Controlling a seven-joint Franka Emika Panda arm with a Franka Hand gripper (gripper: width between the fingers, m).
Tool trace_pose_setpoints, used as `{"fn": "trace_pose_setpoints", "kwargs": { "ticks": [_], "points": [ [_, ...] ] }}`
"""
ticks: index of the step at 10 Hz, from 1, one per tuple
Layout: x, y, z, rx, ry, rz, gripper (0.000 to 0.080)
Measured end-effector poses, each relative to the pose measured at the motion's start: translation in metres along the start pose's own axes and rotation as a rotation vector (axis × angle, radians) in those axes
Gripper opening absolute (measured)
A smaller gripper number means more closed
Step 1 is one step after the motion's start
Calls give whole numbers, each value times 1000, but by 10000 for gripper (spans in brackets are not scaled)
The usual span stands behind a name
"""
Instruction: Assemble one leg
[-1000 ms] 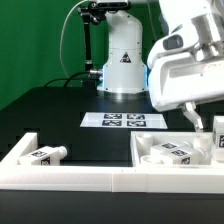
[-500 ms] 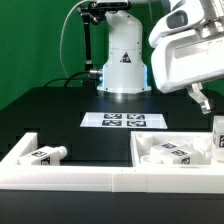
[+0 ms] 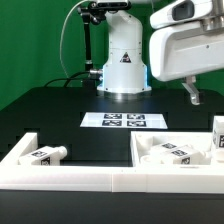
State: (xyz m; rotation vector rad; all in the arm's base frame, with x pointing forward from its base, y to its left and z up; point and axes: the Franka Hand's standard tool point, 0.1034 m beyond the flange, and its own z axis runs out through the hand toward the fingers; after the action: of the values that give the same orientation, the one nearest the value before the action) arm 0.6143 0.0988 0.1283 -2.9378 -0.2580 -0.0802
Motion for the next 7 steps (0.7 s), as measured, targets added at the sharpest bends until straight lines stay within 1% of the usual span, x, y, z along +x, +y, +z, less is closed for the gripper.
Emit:
{"fn": "trace_pose_setpoints", "kwargs": {
  "ticks": [1,2,3,4,5,6,7],
  "points": [
    [-4,-6,1,23,-86,1,648],
    [-2,-9,1,39,-129,-2,648],
    [0,-8,2,39,-125,-1,648],
    [0,-8,3,39,-125,0,648],
    [1,-9,7,19,-133,60,648],
    [4,-11,16,7,-133,88,648],
    [7,-11,24,1,-124,91,648]
  ]
}}
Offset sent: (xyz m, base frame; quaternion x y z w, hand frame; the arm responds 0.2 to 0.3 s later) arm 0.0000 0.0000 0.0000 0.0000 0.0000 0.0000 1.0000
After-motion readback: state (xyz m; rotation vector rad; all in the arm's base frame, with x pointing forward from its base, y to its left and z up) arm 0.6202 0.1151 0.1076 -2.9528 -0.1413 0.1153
